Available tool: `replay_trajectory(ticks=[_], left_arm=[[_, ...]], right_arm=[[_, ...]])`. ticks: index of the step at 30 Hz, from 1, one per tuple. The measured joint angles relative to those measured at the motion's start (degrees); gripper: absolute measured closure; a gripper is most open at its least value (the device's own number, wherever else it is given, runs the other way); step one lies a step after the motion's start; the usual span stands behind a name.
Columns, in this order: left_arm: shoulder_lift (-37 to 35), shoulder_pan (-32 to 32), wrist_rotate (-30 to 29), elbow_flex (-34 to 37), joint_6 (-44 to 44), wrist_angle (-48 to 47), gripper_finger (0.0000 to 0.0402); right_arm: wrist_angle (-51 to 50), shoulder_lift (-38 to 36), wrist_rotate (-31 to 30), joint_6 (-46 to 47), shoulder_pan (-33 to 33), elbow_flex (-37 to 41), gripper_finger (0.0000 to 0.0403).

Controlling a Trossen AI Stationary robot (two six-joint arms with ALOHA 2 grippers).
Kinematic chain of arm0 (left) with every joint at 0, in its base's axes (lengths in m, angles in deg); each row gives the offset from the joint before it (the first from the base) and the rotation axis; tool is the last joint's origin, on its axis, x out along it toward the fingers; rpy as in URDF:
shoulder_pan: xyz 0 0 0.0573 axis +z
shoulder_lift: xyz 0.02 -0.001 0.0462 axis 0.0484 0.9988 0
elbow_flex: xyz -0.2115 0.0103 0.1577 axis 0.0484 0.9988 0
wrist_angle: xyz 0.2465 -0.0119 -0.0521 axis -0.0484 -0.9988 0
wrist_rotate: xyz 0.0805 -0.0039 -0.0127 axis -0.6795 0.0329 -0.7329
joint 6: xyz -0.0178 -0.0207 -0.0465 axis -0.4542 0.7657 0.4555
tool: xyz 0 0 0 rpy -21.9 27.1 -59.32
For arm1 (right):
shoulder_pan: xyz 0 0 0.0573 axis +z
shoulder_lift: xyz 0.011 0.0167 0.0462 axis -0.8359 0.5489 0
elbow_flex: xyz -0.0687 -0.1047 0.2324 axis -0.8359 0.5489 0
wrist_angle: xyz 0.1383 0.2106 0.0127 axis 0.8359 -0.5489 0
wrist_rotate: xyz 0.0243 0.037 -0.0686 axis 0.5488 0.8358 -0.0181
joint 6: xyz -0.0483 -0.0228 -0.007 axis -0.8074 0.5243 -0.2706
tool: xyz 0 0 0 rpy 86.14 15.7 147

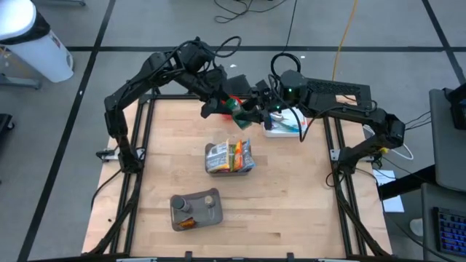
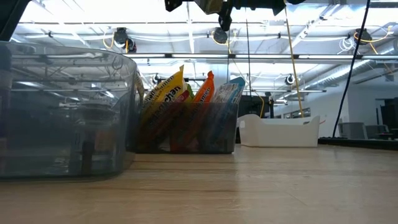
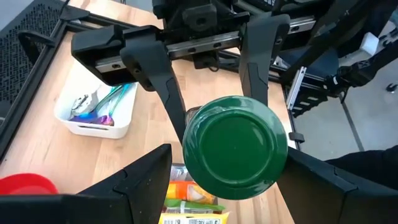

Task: Pick & Place Food Item
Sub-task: Put the green seasoning bottle into the bottom black bin

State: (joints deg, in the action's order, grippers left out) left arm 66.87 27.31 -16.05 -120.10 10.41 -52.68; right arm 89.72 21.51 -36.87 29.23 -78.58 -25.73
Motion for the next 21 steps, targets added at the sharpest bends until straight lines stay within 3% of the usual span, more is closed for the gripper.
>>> replay_trajectory(ticks=[21], left_arm=[[1.40, 0.24, 3.36, 0.02, 2.89, 2.20, 0.0131]], right_arm=[[-0.60, 0.00, 0.29, -1.46, 0.12, 0.06, 0.0211]])
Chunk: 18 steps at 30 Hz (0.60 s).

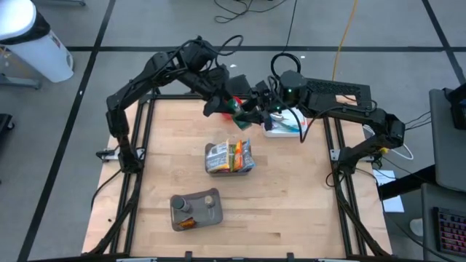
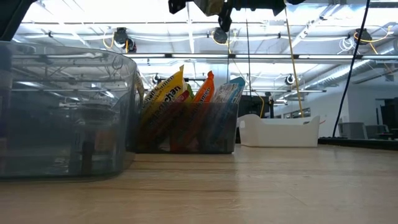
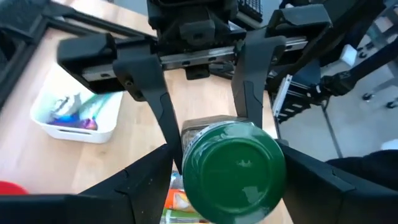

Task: Pick & Place Food Item
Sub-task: Put the green seasoning bottle into the bottom black bin

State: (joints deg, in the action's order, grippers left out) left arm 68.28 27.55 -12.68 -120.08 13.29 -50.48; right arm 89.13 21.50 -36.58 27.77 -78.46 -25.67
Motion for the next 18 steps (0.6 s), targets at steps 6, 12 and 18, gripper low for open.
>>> replay_trajectory(ticks=[6, 12, 18], left_arm=[[1.66, -0.01, 2.32, 0.00, 0.01, -0.83, 0.0182], [1.75, 0.18, 0.89, 0.00, -1.11, -0.90, 0.0192], [1.63, 0.66, 1.31, 0.02, -2.04, -1.07, 0.0192]], right_arm=[[-1.36, 0.01, -0.40, 0.48, 0.05, 0.05, 0.0211], [-2.28, 0.07, -1.15, 0.22, 0.03, 0.07, 0.0211], [-2.10, 0.07, -2.26, -0.64, 0.03, 0.05, 0.0211]])
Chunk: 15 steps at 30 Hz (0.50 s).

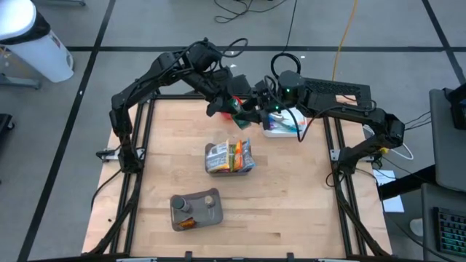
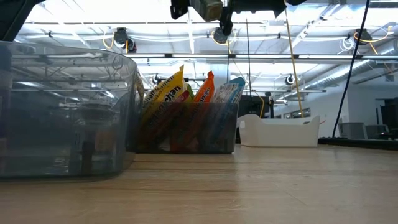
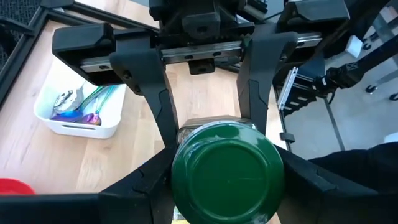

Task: Pick & Place Food Item
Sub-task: Put the green seasoning bottle into the bottom black bin

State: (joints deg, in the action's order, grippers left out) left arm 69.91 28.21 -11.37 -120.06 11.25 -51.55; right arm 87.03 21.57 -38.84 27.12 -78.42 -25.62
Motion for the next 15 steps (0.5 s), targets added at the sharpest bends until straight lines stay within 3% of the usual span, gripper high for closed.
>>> replay_trajectory(ticks=[3, 10, 15], left_arm=[[-0.06, 0.02, 0.14, 0.00, -0.81, -0.02, 0.0192], [-0.28, 0.53, 0.84, 0.04, -3.26, -1.57, 0.0194], [-1.72, 1.17, -1.39, 0.05, -4.95, -2.94, 0.0194]], right_arm=[[0.38, 0.00, -0.75, -0.58, 0.02, 0.00, 0.0191], [1.11, -0.20, -0.08, 1.12, -0.57, -0.11, 0.0073], [3.44, -0.27, -0.64, 1.70, -0.68, -0.11, 0.0055]])
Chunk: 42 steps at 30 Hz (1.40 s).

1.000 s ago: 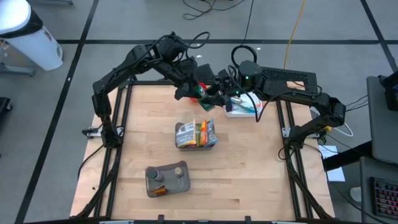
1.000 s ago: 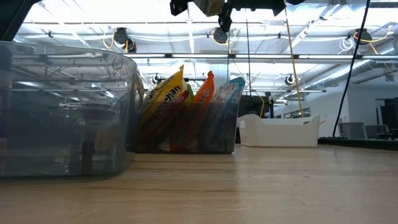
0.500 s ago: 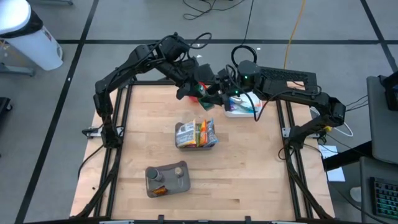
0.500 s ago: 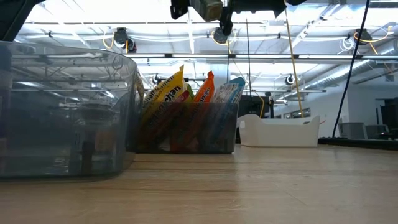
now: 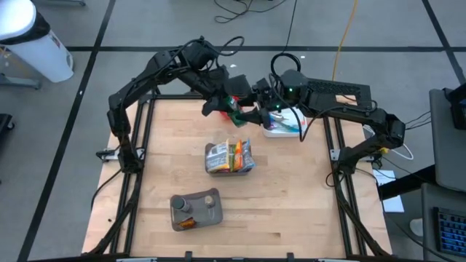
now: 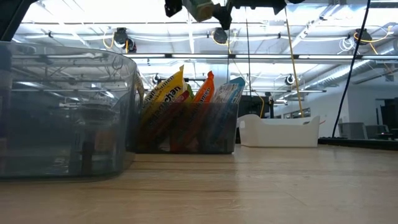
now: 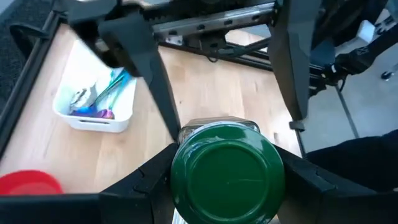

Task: Pick & Place Food Item
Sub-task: Put the green seasoning bottle into the bottom black bin

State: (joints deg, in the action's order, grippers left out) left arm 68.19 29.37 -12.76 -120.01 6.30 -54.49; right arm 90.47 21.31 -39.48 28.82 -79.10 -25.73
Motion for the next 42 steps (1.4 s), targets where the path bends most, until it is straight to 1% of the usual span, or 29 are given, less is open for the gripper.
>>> replay_trajectory(ticks=[2, 7, 13, 17, 21, 23, 27, 29, 31, 33, 35, 39, 42], left_arm=[[-1.28, 0.31, -0.87, 0.02, -0.76, -0.81, 0.0194], [-5.56, 0.78, -5.20, 0.02, -0.63, -5.40, 0.0194], [-11.63, -1.91, -13.25, 0.00, 0.96, -14.32, 0.0194], [-15.15, -6.33, -17.14, 0.00, 5.26, -18.22, 0.0194], [-18.49, -13.54, -20.79, 1.73, 11.05, -18.26, 0.0194], [-19.45, -17.81, -24.52, 3.07, 14.49, -18.28, 0.0194], [-21.28, -25.92, -31.44, 7.12, 21.50, -18.24, 0.0194], [-21.57, -29.67, -33.48, 9.52, 25.30, -17.93, 0.0194], [-21.53, -33.32, -34.97, 12.34, 28.64, -17.93, 0.0194], [-21.25, -37.01, -36.44, 15.27, 32.44, -17.70, 0.0194], [-21.23, -40.34, -37.24, 18.57, 35.64, -15.54, 0.0194], [-21.03, -45.10, -37.53, 26.48, 41.44, -5.69, 0.0194], [-20.95, -47.45, -40.37, 31.71, 46.24, 2.42, 0.0194]], right_arm=[[0.12, -0.27, -0.20, -0.30, -0.28, -0.02, 0.0056], [-0.57, -0.70, -0.07, -0.25, -1.68, -0.02, 0.0064], [-1.98, -1.18, -0.12, -0.64, -3.21, -0.07, 0.0064], [-5.52, -1.09, -0.85, -1.85, -3.54, -0.04, 0.0064], [-8.34, -1.09, -5.21, -3.57, -2.78, 1.70, 0.0064], [-8.36, -1.09, -6.50, -3.18, -2.19, 3.27, 0.0064], [-6.55, -1.09, -6.50, -0.24, -0.55, 7.37, 0.0064], [-3.57, -1.09, -6.53, 1.86, 0.65, 10.13, 0.0064], [1.49, -1.09, -6.56, 4.51, 2.05, 13.22, 0.0064], [8.02, -1.09, -6.53, 7.92, 3.38, 16.68, 0.0064], [16.21, -1.07, -6.64, 12.05, 4.63, 20.45, 0.0064], [31.49, -1.05, -8.68, 20.22, 6.92, 27.63, 0.0064], [39.74, -1.05, -9.28, 25.47, 8.61, 32.07, 0.0064]])
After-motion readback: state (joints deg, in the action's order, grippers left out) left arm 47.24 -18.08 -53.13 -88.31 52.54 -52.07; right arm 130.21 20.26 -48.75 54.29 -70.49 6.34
